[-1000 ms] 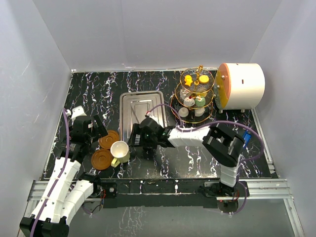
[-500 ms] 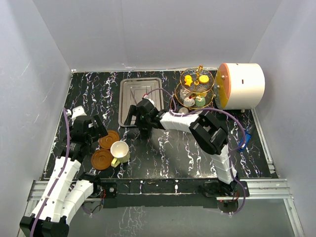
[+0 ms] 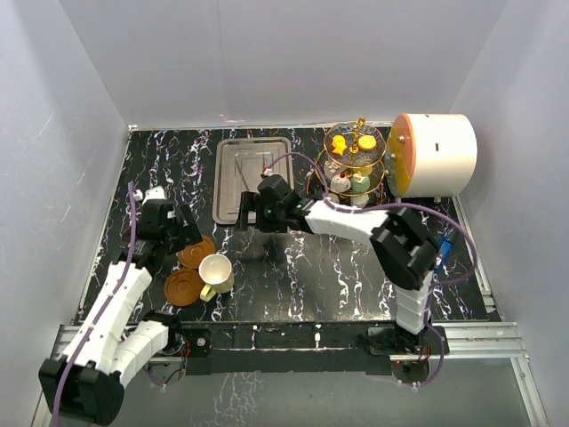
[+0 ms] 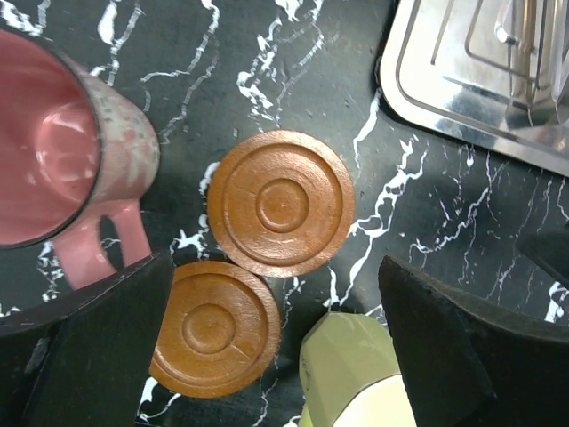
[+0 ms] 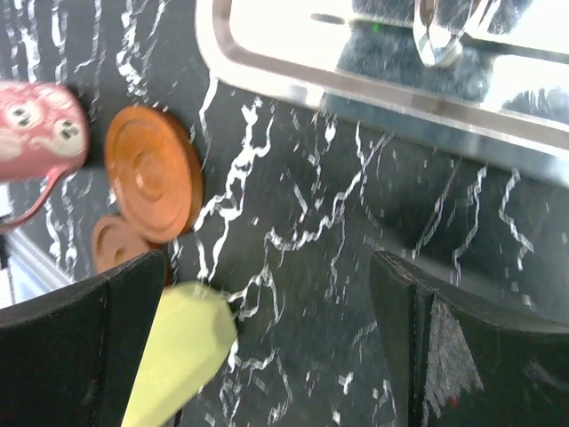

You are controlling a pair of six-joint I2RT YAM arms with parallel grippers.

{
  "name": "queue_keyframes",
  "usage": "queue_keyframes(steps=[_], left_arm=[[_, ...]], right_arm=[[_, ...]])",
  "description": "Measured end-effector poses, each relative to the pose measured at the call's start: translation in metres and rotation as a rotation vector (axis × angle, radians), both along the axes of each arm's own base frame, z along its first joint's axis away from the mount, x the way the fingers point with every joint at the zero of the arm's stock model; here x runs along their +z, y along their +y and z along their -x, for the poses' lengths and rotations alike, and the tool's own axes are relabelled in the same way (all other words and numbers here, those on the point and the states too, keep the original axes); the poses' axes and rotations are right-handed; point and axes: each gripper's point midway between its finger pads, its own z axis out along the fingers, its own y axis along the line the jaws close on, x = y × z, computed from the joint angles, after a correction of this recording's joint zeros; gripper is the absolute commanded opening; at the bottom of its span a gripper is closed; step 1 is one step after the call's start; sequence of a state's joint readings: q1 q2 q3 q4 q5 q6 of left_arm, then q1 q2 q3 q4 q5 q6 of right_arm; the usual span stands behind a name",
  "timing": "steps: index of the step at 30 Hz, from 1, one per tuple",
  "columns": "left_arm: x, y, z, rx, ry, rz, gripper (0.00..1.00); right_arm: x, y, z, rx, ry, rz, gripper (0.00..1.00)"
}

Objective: Serve the afternoon tea
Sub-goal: Move the tray at the center of the board.

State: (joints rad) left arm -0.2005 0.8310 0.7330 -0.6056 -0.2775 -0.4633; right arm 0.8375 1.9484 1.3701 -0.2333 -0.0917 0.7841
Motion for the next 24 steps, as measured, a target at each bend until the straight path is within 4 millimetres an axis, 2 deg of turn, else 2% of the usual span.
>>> queue_keyframes(steps=[6,9,16,24], left_arm=[[-0.009,-0.026,-0.022,-0.068,0.099,0.079,0.96],[-0.017,-0.04,-0.032,-0.098,0.139,0.128,0.96],[-0.05,-0.065,-0.047,-0.138,0.279,0.219,0.97],[-0.088,-0.068,-0.043,-0.1,0.414,0.234,0.98]], right_arm=[[0.054,-0.028,0.025,-0.007,-0.07,-0.061,0.96],[0.074,-0.04,0.031,-0.023,-0.105,-0.085,0.96],[0.097,-0.067,0.041,-0.07,-0.151,-0.076,0.96],[0.13,-0.087,0.041,-0.114,-0.231,-0.082,0.98]])
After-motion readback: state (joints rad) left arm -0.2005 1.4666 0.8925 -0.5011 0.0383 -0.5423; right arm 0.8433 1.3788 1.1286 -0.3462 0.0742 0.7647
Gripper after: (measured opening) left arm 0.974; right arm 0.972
